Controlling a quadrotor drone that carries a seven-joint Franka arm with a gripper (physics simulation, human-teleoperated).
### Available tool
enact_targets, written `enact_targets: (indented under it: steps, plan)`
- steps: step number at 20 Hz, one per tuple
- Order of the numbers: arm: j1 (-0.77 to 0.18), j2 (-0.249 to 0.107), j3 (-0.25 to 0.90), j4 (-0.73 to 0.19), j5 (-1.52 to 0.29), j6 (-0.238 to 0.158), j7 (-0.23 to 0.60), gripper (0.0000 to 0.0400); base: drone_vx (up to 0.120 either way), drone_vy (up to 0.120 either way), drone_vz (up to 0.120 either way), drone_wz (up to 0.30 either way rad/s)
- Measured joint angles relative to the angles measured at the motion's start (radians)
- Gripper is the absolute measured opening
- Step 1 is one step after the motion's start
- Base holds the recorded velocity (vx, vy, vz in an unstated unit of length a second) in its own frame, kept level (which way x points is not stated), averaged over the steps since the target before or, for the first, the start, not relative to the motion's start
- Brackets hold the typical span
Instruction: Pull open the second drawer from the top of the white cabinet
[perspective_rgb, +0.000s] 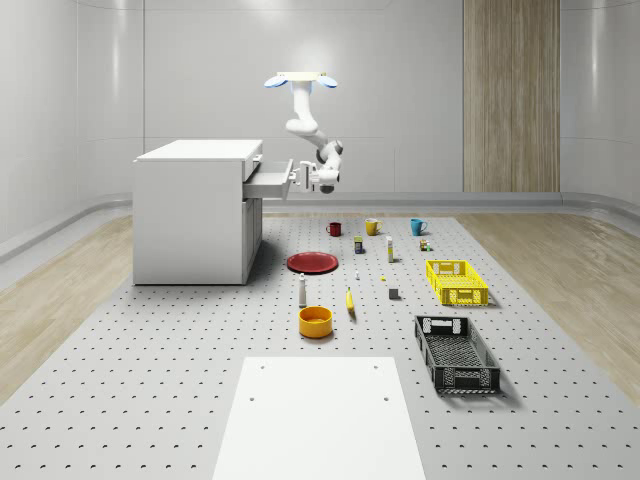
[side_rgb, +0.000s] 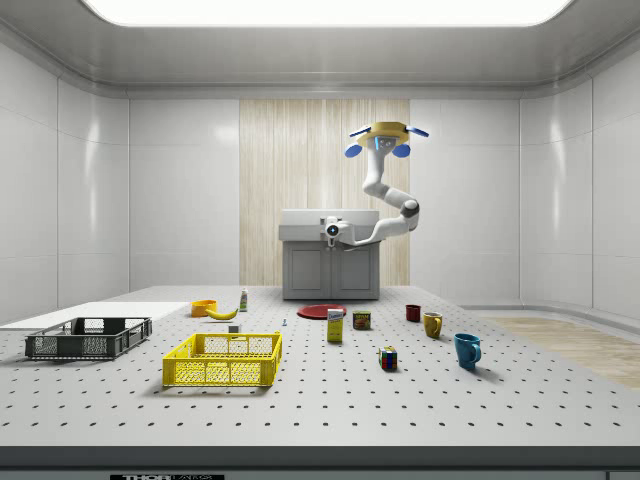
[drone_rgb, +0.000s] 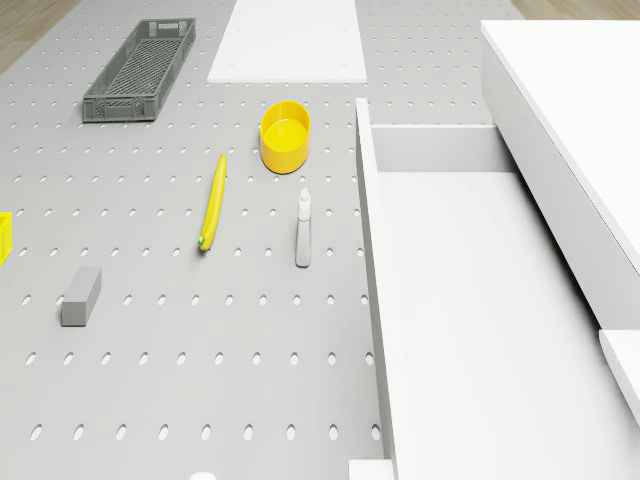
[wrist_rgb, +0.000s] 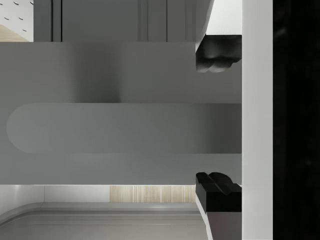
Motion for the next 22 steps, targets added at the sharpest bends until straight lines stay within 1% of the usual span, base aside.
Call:
enact_targets:
  steps: [8, 9, 10, 11, 15, 22]
  plan:
    - [0.014, -0.013, -0.005, -0.001, -0.013, 0.012, 0.015, 0.0298, 0.000, 0.000, 0.000, 0.000]
    - [0.015, -0.007, -0.020, -0.005, -0.038, 0.006, -0.014, 0.0333, 0.000, 0.000, 0.000, 0.000]
    - [0.029, -0.025, -0.022, -0.001, -0.058, 0.014, 0.027, 0.0326, 0.000, 0.000, 0.000, 0.000]
    - [0.033, -0.029, -0.021, -0.001, -0.056, 0.020, 0.030, 0.0320, 0.000, 0.000, 0.000, 0.000]
    - [0.041, -0.036, -0.017, -0.003, -0.047, 0.031, 0.031, 0.0307, 0.000, 0.000, 0.000, 0.000]
    - [0.049, -0.045, -0.016, -0.005, -0.045, 0.042, 0.033, 0.0301, 0.000, 0.000, 0.000, 0.000]
